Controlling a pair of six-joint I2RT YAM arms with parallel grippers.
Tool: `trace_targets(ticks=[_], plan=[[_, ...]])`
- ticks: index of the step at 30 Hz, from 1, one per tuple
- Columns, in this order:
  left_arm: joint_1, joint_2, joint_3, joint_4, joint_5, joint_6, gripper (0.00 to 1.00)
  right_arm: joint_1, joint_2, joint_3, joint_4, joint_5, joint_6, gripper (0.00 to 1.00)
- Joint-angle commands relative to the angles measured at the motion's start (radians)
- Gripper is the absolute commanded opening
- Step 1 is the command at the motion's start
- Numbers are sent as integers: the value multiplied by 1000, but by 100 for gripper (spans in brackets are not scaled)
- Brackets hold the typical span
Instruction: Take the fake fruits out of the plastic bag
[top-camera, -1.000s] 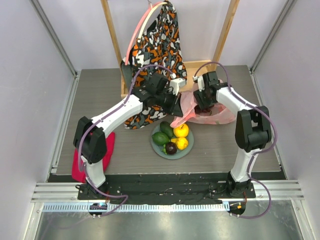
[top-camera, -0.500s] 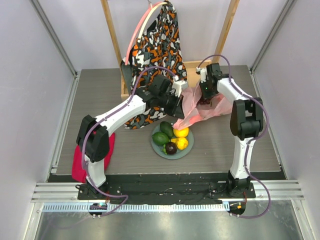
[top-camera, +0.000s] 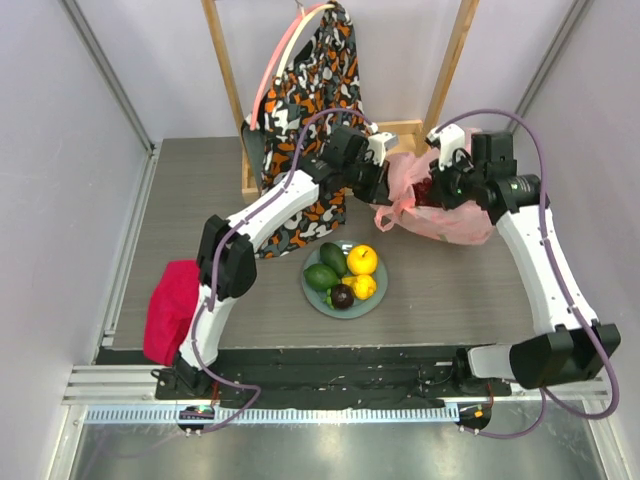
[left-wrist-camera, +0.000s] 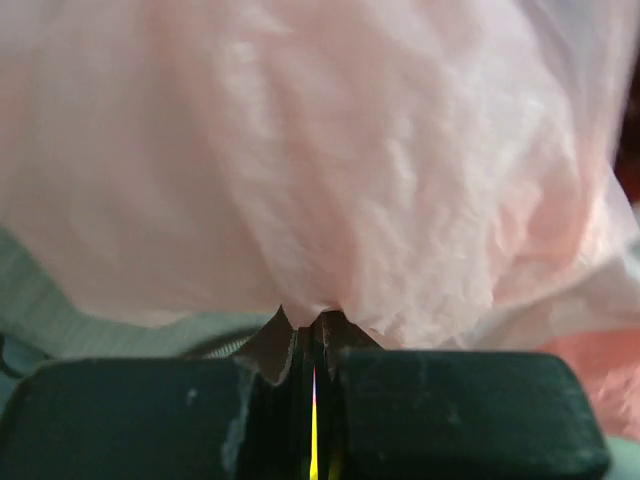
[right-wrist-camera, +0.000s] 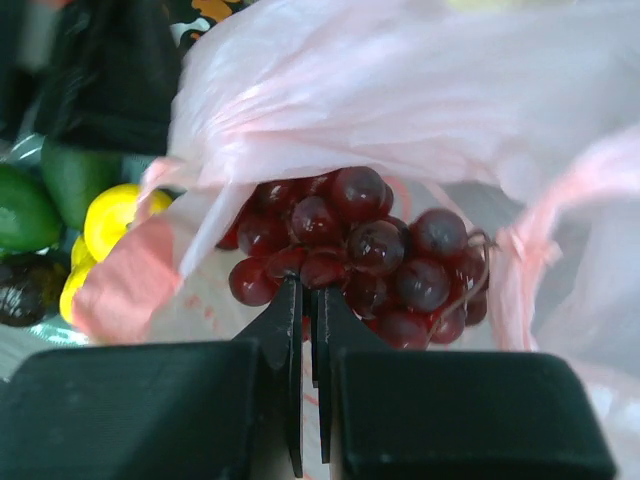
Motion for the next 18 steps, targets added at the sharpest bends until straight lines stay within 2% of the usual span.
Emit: trace_targets(ticks=[1, 4, 8, 16, 18], plan=[[-5, 71, 143, 64, 3, -31, 0, 1, -65, -49, 2, 63, 8, 1], [-10, 75, 150, 80, 1, -35, 0, -2, -87, -87, 59, 224, 48, 1], [-13, -1, 73, 80, -31, -31, 0, -22, -66, -121, 80, 292, 51, 1], [-2, -102, -37, 8, -140, 47, 0, -38, -107, -218, 94, 315, -4, 1], [-2, -112, -68, 0, -156, 48, 0, -48, -131, -193, 91, 215, -1, 1]])
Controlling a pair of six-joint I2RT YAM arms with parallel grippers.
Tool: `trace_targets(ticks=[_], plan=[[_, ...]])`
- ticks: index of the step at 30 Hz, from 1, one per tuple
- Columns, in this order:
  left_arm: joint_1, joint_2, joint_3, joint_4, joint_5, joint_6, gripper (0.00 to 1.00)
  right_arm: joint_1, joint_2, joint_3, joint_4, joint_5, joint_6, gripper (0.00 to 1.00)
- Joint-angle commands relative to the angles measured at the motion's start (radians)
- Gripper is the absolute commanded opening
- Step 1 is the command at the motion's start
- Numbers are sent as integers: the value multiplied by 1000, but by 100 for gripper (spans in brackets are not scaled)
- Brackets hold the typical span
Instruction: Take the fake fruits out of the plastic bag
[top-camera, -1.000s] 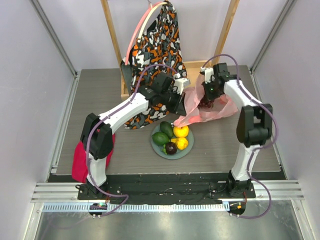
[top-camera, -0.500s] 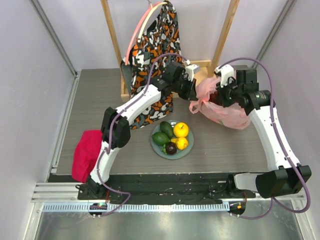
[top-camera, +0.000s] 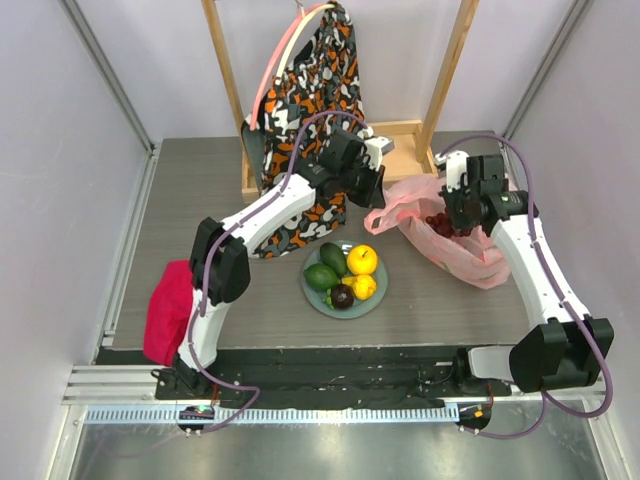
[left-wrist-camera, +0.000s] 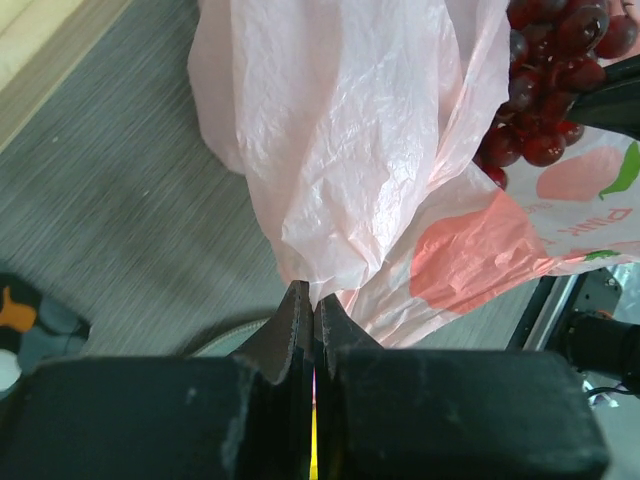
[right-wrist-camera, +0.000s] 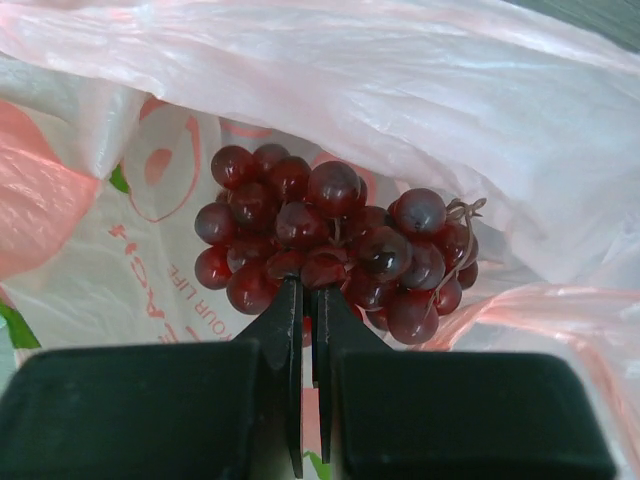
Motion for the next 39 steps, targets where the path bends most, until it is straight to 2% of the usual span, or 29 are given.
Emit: trace_targets(ticks=[1, 5, 9, 13, 16, 22, 24, 25, 26, 27, 28, 29, 32, 34, 35, 36, 39], plan=[[6, -97, -44, -11, -71, 34, 0, -12, -101, 48, 57, -106, -17, 1], [1, -68, -50, -19, -89, 39, 0, -12, -158, 134, 62, -232, 9, 1], [-14, -4, 51, -18, -103, 28, 0, -12, -193, 197, 82, -290, 52, 1], [-12, 54, 143, 16, -123, 16, 0, -12, -219, 237, 96, -234, 72, 1], [-14, 105, 247, 47, -83, 14, 0, -12, -245, 261, 123, -221, 96, 1], [-14, 206, 462, 217, -66, -76, 0, -12, -255, 330, 125, -114, 93, 1], [-15, 214, 482, 271, -39, -113, 0, -12, -255, 358, 120, -108, 81, 1], [-15, 214, 484, 313, -29, -125, 5, -12, -251, 367, 119, -106, 78, 1], [-14, 213, 481, 327, -26, -135, 28, -12, -250, 378, 114, -111, 75, 1], [-14, 205, 478, 331, -49, -141, 58, -10, -251, 382, 105, -111, 64, 1], [-5, 199, 466, 325, -57, -144, 95, -12, -254, 380, 102, -114, 61, 1], [3, 188, 456, 320, -40, -145, 100, -12, -267, 364, 97, -117, 60, 1], [47, 92, 358, 285, 4, -170, 100, -12, -282, 338, 77, -206, 54, 1], [79, -25, 297, 239, 14, -158, 100, -12, -288, 324, 70, -288, 57, 1], [87, -68, 222, 220, 12, -144, 100, -12, -290, 311, 48, -383, 51, 1], [104, -164, 194, 176, 1, -130, 100, -12, -290, 303, 36, -425, 41, 1], [141, -316, 149, 43, 27, -49, 100, -10, -276, 266, -12, -549, 28, 1]])
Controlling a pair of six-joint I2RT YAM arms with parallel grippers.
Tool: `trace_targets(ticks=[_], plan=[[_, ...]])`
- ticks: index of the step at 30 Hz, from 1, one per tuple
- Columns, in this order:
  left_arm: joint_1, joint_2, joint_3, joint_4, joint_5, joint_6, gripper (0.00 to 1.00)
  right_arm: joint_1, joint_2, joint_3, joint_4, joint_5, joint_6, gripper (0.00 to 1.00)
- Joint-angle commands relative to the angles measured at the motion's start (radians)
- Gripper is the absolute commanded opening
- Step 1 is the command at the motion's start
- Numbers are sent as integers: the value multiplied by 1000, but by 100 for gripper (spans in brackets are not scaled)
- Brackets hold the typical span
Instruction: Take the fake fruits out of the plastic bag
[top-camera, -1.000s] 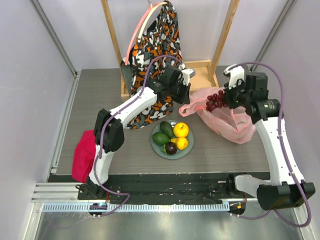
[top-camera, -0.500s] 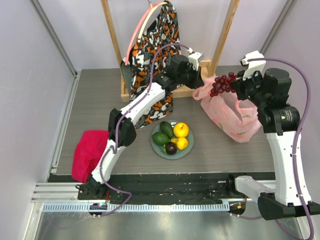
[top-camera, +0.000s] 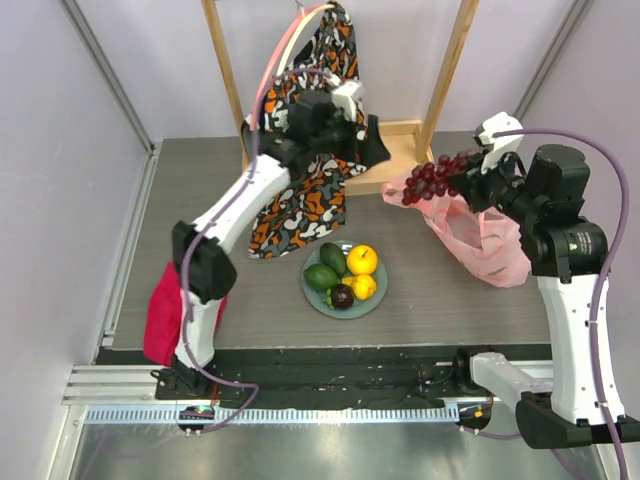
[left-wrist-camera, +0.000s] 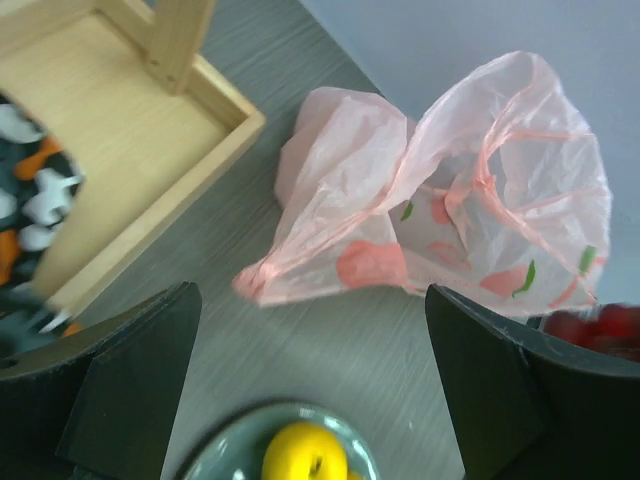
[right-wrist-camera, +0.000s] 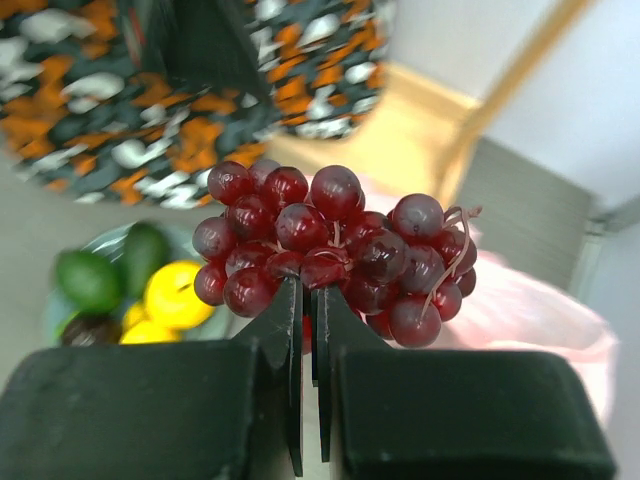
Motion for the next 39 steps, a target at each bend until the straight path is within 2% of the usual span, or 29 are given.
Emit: trace_targets(ticks=[1, 3, 6, 9, 10, 13, 16, 19, 26, 30, 39], plan=[[67, -331, -19, -120, 50, 132, 100, 2, 6, -41, -53, -259, -32, 1], [95, -400, -60, -164, 34, 178, 100, 13, 31, -52, -67, -346, -48, 1], [116, -496, -121, -203, 27, 249, 100, 68, 87, -63, -77, -386, -47, 1], [132, -564, -209, -222, 32, 287, 100, 167, 135, -49, -90, -347, -62, 1], [138, -591, -229, -219, 35, 289, 100, 253, 167, -49, -94, -328, -78, 1], [164, -635, -306, -204, 43, 283, 100, 385, 245, -60, -128, -299, -122, 1], [204, -700, -398, -181, 59, 255, 100, 433, 310, -57, -137, -311, -128, 1], [254, -765, -480, -151, 72, 229, 100, 452, 342, -74, -73, -314, -96, 1], [339, -837, -588, -92, 113, 151, 100, 498, 405, -94, -62, -328, -79, 1], [362, -857, -620, -73, 124, 129, 100, 507, 436, -118, -27, -334, -39, 1], [380, -857, -632, -56, 138, 109, 100, 508, 483, -178, -7, -279, -61, 1]])
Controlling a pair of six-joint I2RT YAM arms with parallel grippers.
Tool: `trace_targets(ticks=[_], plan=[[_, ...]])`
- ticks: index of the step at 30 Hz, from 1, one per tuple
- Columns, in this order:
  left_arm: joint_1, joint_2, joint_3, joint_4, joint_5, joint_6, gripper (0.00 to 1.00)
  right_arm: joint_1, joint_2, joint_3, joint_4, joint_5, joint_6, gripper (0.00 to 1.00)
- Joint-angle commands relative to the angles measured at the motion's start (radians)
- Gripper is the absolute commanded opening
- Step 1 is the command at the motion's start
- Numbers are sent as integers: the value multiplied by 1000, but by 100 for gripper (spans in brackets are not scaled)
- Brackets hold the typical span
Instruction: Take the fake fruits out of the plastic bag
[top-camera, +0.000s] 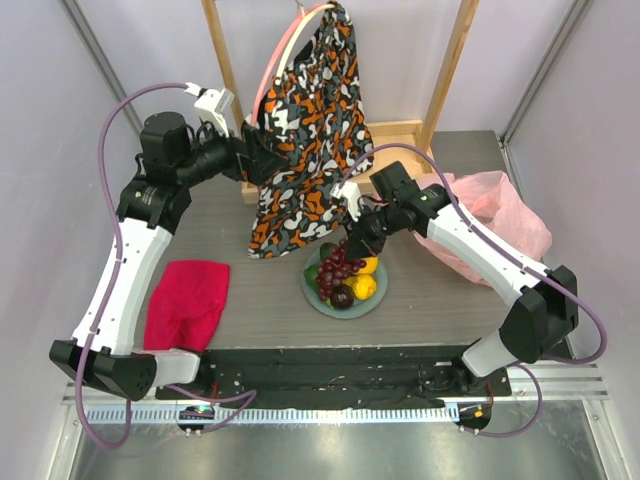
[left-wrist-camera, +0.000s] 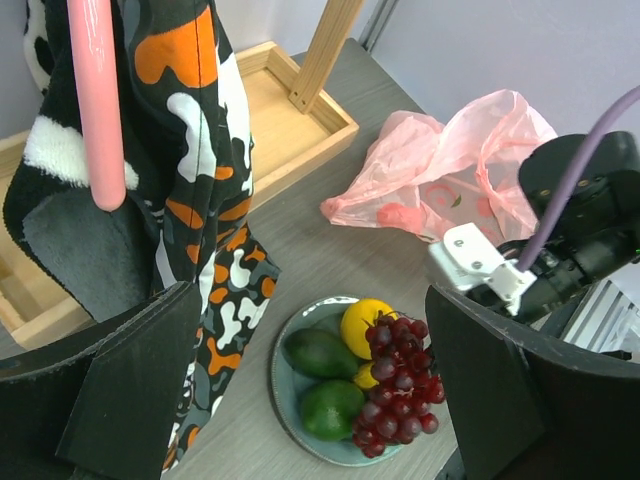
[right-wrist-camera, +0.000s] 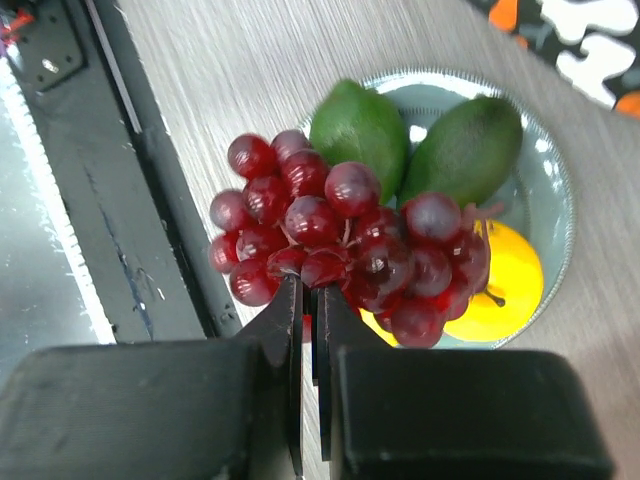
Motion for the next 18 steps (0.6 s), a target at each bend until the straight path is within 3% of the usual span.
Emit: trace_targets(ticks=[1, 14, 18], plan=[[8, -4, -7, 51, 32, -19, 100, 3, 10, -12, 54, 14, 4, 1], [8, 48, -1, 126, 99, -116, 100, 3, 35, -64, 63, 147, -16, 14], [8, 52, -2, 127, 105, -117, 100, 3, 33, -93, 72, 207, -17, 35]])
